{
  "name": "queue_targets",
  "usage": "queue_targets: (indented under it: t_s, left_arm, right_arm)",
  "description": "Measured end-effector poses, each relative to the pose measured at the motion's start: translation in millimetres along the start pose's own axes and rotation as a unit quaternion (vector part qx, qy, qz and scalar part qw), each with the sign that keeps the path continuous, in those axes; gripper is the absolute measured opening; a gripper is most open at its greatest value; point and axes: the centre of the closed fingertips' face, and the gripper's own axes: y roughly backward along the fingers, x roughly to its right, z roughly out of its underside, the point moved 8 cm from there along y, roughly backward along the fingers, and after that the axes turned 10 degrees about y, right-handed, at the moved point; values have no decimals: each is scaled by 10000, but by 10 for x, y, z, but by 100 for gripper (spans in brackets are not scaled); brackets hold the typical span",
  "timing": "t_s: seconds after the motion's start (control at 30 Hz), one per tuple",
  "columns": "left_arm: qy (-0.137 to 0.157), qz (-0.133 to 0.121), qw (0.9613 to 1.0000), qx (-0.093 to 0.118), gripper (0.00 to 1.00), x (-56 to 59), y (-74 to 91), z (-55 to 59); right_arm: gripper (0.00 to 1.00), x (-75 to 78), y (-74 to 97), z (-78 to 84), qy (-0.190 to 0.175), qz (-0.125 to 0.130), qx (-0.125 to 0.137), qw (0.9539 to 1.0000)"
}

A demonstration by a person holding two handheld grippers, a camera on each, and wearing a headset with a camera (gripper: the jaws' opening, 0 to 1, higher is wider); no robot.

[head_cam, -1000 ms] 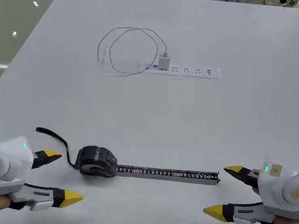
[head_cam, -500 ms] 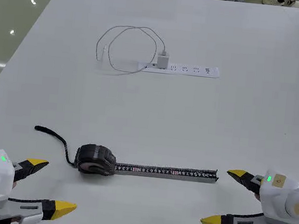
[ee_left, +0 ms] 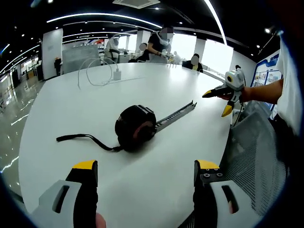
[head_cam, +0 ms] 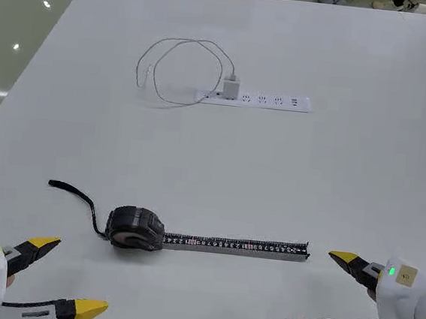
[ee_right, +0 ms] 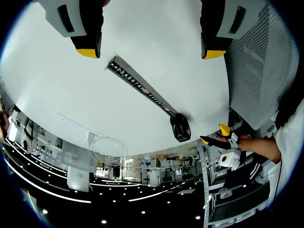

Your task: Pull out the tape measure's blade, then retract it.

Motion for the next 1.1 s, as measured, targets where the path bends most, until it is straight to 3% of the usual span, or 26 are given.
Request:
queue_targets:
  t_s: [0.53,0.67,1.1]
  left_arm:
    - [188,-249,9990,329,89,30,107,82]
    - [237,-156,9992,294,92,80,110,133]
    - [295,-209,9986,383,98,130,158,222]
  right_arm:
    - [91,-159,135,58,-264,192,101,9994]
    - [93,-192,151,94,-290,195,131,9993]
    - [99,-252,201,130,-378,182,126,9990]
